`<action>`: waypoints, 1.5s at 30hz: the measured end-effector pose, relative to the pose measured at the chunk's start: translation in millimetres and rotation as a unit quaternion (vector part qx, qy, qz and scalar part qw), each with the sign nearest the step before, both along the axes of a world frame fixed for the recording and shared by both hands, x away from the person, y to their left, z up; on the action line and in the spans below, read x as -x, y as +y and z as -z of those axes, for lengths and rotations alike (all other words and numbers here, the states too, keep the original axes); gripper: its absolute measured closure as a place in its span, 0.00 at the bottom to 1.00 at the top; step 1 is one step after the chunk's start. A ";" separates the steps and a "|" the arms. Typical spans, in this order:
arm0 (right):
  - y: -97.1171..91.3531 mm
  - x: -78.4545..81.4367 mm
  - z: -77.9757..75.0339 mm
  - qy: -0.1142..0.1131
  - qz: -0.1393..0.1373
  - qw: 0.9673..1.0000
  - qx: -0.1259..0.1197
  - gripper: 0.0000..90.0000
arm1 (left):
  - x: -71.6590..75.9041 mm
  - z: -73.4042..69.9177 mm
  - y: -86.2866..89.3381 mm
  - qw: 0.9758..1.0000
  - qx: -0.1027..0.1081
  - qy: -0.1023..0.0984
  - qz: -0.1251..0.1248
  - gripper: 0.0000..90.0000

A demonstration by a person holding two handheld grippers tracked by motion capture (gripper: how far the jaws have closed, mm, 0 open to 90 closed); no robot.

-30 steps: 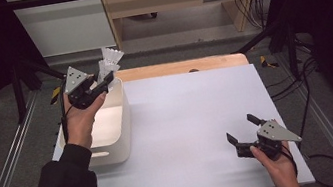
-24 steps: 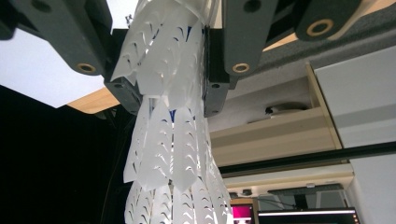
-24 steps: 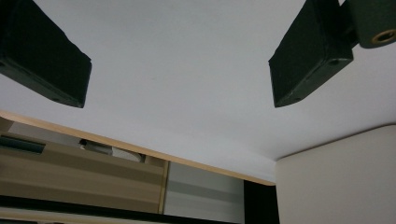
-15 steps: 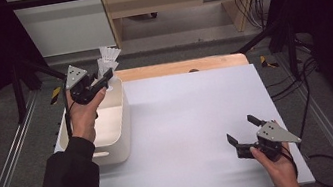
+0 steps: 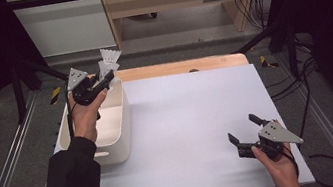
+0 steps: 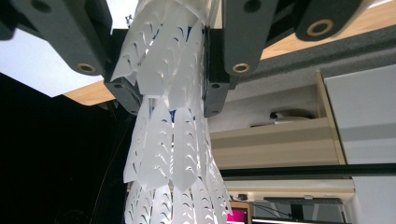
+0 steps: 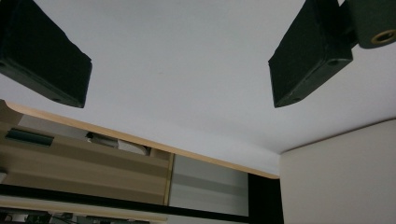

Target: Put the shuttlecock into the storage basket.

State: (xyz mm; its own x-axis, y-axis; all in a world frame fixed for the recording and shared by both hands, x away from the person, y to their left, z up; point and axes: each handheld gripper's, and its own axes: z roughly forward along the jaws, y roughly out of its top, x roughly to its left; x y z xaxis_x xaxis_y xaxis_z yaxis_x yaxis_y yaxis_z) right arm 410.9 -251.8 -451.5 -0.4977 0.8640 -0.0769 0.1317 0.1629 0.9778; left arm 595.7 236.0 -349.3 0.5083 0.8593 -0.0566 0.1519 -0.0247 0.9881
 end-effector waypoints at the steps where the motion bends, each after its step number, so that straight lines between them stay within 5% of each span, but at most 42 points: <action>1: -0.1 0.1 -0.2 -0.002 0.000 1.000 -0.001 0.06 | -0.1 0.5 0.1 1.000 0.002 0.000 0.000 0.71; 12: -1.8 0.7 -0.7 -0.007 0.000 1.000 -0.001 0.07 | -1.0 5.3 -0.5 1.000 -0.003 0.007 0.003 0.71; 29: -3.4 -0.1 -0.2 -0.005 0.003 1.000 -0.001 0.07 | -5.1 18.0 5.6 0.999 0.005 0.046 0.000 0.71; 34: -3.0 -0.2 -0.2 -0.005 0.003 1.000 -0.001 0.07 | -8.1 24.8 8.5 0.998 -0.003 0.065 -0.001 0.71; 35: -3.2 -0.3 0.0 -0.005 0.003 1.000 0.000 0.07 | -8.0 26.9 8.2 0.997 -0.019 0.070 0.000 0.71; 45: -2.8 -1.0 0.4 -0.005 0.003 1.000 0.001 0.07 | -7.2 31.7 7.5 0.996 -0.046 0.080 0.003 0.71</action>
